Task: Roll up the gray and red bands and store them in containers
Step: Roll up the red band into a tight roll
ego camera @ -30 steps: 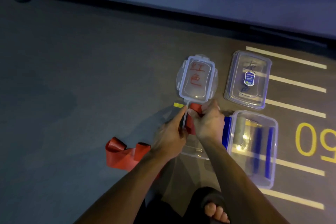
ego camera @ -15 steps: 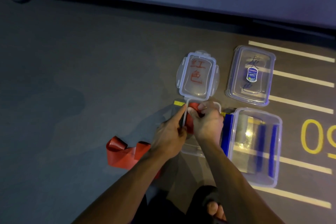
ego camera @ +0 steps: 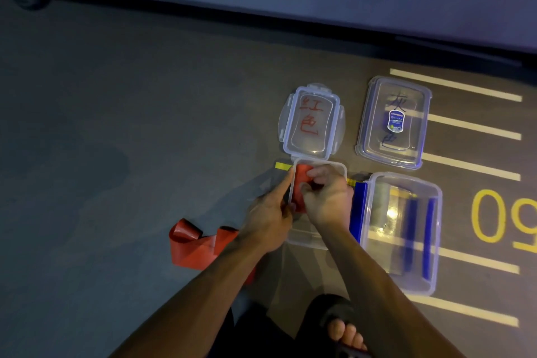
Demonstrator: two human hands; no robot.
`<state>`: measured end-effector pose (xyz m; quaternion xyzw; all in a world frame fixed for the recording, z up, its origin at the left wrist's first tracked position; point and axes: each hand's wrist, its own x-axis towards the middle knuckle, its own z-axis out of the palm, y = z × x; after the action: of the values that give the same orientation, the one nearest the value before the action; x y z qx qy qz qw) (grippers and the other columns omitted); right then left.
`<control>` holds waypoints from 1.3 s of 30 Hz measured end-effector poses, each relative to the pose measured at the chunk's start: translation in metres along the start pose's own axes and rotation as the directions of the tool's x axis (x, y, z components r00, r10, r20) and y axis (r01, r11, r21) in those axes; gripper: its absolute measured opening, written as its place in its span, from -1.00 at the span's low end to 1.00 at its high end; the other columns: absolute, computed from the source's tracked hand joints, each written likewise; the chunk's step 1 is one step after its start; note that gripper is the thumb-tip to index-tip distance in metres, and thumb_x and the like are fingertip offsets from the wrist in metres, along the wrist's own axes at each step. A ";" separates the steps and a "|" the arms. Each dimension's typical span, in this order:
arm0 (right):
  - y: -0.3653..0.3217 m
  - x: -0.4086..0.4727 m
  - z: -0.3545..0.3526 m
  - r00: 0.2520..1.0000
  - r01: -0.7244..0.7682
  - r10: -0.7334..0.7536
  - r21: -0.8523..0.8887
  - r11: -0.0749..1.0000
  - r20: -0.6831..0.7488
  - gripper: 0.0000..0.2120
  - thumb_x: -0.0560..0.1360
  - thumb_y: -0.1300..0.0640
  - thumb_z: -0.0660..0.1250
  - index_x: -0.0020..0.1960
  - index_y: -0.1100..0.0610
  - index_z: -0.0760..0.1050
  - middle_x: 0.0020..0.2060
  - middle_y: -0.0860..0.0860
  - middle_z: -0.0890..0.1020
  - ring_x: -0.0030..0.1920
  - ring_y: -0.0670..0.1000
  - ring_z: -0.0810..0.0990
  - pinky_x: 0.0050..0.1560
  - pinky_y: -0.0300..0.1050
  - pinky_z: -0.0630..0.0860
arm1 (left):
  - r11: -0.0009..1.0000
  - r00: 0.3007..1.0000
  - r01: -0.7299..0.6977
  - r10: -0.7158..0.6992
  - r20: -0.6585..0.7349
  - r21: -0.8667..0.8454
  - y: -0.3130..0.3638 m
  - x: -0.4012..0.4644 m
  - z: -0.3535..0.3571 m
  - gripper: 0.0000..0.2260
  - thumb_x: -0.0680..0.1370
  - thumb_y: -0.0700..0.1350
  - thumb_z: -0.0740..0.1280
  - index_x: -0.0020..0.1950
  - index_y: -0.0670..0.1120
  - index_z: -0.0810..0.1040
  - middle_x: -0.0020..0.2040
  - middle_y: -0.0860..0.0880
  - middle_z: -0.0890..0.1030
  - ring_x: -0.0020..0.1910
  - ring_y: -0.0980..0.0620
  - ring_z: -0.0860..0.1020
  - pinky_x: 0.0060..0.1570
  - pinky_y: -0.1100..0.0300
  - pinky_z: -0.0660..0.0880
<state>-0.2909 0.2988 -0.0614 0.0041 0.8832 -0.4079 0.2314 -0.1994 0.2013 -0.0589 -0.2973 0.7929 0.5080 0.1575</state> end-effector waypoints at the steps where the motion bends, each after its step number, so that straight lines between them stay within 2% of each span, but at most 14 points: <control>1: -0.001 0.000 0.000 1.000 -0.002 0.002 -0.006 1.000 0.007 -0.79 0.48 0.27 0.49 0.05 0.04 0.60 -0.02 -0.12 0.63 0.00 -0.14 0.60 0.07 -0.28 0.54 | 1.000 1.000 0.001 -0.001 0.007 -0.004 0.000 0.000 0.000 -0.36 0.68 -0.12 0.24 0.57 0.40 0.03 0.34 0.04 0.54 0.25 0.09 0.53 0.21 0.26 0.46; 4: -0.003 0.002 -0.001 0.999 -0.030 0.031 -0.028 0.999 0.029 -0.79 0.48 0.27 0.48 -0.02 -0.01 0.58 -0.06 -0.16 0.62 0.01 -0.15 0.59 -0.01 -0.39 0.42 | 0.998 1.000 0.017 -0.016 0.016 -0.066 0.004 -0.002 0.000 -0.40 0.70 -0.09 0.22 0.53 0.44 0.04 0.38 0.08 0.51 0.20 0.20 0.49 0.02 0.53 0.35; 7: -0.007 0.001 -0.003 0.999 -0.027 0.028 -0.035 0.999 0.018 -0.78 0.49 0.30 0.45 -0.10 -0.01 0.55 -0.14 -0.21 0.58 -0.10 -0.23 0.57 -0.12 -0.45 0.39 | 0.999 0.999 0.026 -0.026 0.021 -0.027 0.002 0.001 0.000 -0.37 0.69 -0.07 0.21 0.53 0.48 -0.03 0.35 0.04 0.55 0.23 0.10 0.53 0.08 0.30 0.45; 10: -0.006 -0.003 -0.005 1.000 -0.017 0.017 0.012 1.000 0.020 -0.84 0.53 0.32 0.40 -0.04 0.07 0.57 -0.16 -0.19 0.58 -0.20 -0.37 0.57 -0.16 -0.49 0.49 | 0.999 0.999 0.033 -0.032 0.036 -0.032 0.002 0.001 -0.002 -0.35 0.68 -0.07 0.23 0.54 0.46 -0.04 0.16 -0.04 0.61 0.07 0.04 0.58 0.07 0.15 0.52; 12: -0.003 -0.007 -0.003 0.999 -0.037 0.035 0.063 0.997 0.031 -0.89 0.57 0.27 0.38 0.03 0.08 0.57 -0.13 -0.16 0.59 -0.18 -0.34 0.58 -0.07 -0.40 0.56 | 0.999 0.998 0.017 -0.015 0.059 -0.027 0.003 0.001 -0.005 -0.35 0.68 -0.09 0.25 0.58 0.40 -0.02 -0.09 0.01 0.57 -0.14 0.08 0.54 0.00 0.15 0.52; 15: 0.003 -0.014 0.002 1.000 0.002 -0.002 -0.010 1.000 -0.001 -0.88 0.60 0.13 0.39 0.10 -0.05 0.57 0.02 -0.11 0.61 0.04 -0.10 0.60 0.14 -0.09 0.58 | 0.999 0.997 0.018 -0.016 0.077 -0.028 0.001 0.006 -0.013 -0.37 0.67 -0.09 0.28 0.58 0.36 0.05 -0.33 0.13 0.47 -0.32 0.18 0.45 -0.03 0.16 0.51; 19: 0.009 -0.022 0.006 1.000 0.022 -0.023 -0.023 0.999 -0.005 -0.74 0.59 0.18 0.37 0.24 -0.01 0.62 0.16 0.00 0.65 0.14 0.04 0.64 0.23 -0.02 0.58 | 0.997 0.998 0.004 0.001 0.062 -0.083 -0.006 0.008 -0.017 -0.41 0.67 -0.10 0.27 0.55 0.39 0.14 -0.20 -0.02 0.59 -0.22 0.04 0.62 0.03 0.00 0.63; 24: 0.013 -0.035 -0.001 0.998 0.063 -0.060 -0.092 0.994 0.032 -0.53 0.56 0.26 0.37 0.43 -0.03 0.50 0.24 -0.11 0.57 0.23 -0.10 0.56 0.33 -0.19 0.48 | 0.993 0.999 0.033 -0.033 -0.001 -0.114 -0.023 0.001 -0.018 -0.44 0.67 -0.15 0.27 0.54 0.34 0.23 -0.13 0.04 0.65 -0.24 0.10 0.59 0.07 -0.08 0.63; 27: 0.011 -0.037 -0.002 0.998 0.058 -0.056 -0.063 0.996 0.023 -0.56 0.56 0.30 0.36 0.40 0.03 0.54 0.20 -0.06 0.61 0.21 -0.02 0.60 0.30 -0.13 0.53 | 0.983 0.997 0.048 -0.056 -0.044 -0.180 -0.032 -0.005 -0.019 -0.39 0.66 -0.20 0.25 0.36 0.56 0.30 -0.18 0.07 0.64 -0.35 0.17 0.53 0.03 -0.08 0.64; 30: 0.012 -0.037 0.001 0.998 0.063 -0.062 -0.051 0.997 0.008 -0.54 0.54 0.30 0.40 0.39 -0.01 0.54 0.22 -0.11 0.59 0.17 -0.12 0.58 0.35 -0.12 0.51 | 0.984 0.997 0.040 -0.049 -0.051 -0.176 -0.037 -0.014 -0.020 -0.31 0.66 -0.20 0.26 0.14 0.72 0.27 -0.18 0.07 0.64 -0.39 0.17 0.54 -0.02 -0.06 0.66; 32: 0.010 -0.038 0.002 0.997 0.075 -0.076 -0.050 0.996 -0.013 -0.56 0.54 0.30 0.39 0.37 -0.01 0.56 0.17 -0.15 0.59 0.13 -0.16 0.57 0.34 -0.15 0.51 | 0.983 0.997 0.049 -0.058 -0.046 -0.174 -0.041 -0.017 -0.020 -0.40 0.66 -0.17 0.27 0.30 0.61 0.29 -0.19 0.09 0.64 -0.40 0.17 0.54 -0.01 -0.07 0.65; 34: 0.009 -0.039 0.001 0.997 0.073 -0.073 -0.026 0.997 -0.019 -0.60 0.56 0.30 0.35 0.35 0.02 0.58 0.17 -0.06 0.64 0.13 -0.03 0.62 0.30 -0.05 0.56 | 0.982 0.996 0.066 -0.075 -0.045 -0.175 -0.043 -0.018 -0.019 -0.47 0.67 -0.17 0.27 0.44 0.43 0.33 -0.20 0.12 0.64 -0.40 0.16 0.55 -0.01 -0.08 0.65; 36: 0.008 -0.040 -0.001 0.998 0.065 -0.066 -0.032 0.997 -0.010 -0.64 0.58 0.32 0.29 0.33 0.07 0.59 0.15 0.08 0.67 0.14 0.13 0.63 0.21 0.02 0.57 | 0.983 0.996 0.070 -0.079 -0.048 -0.171 -0.045 -0.020 -0.019 -0.49 0.66 -0.16 0.27 0.46 0.38 0.35 -0.22 0.15 0.64 -0.40 0.14 0.56 -0.01 -0.07 0.65; 39: 0.010 -0.043 -0.003 0.998 0.068 -0.068 -0.029 0.997 -0.013 -0.66 0.58 0.32 0.28 0.30 0.09 0.60 0.14 0.12 0.67 0.15 0.17 0.63 0.17 0.02 0.56 | 0.980 0.996 0.070 -0.080 -0.049 -0.189 -0.048 -0.022 -0.019 -0.50 0.66 -0.16 0.27 0.45 0.38 0.37 -0.24 0.16 0.63 -0.39 0.15 0.56 -0.03 -0.08 0.66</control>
<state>-0.2518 0.3154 -0.0493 -0.0263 0.8903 -0.4027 0.2111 -0.1513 0.1764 -0.0725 -0.3547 0.7341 0.5653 0.1255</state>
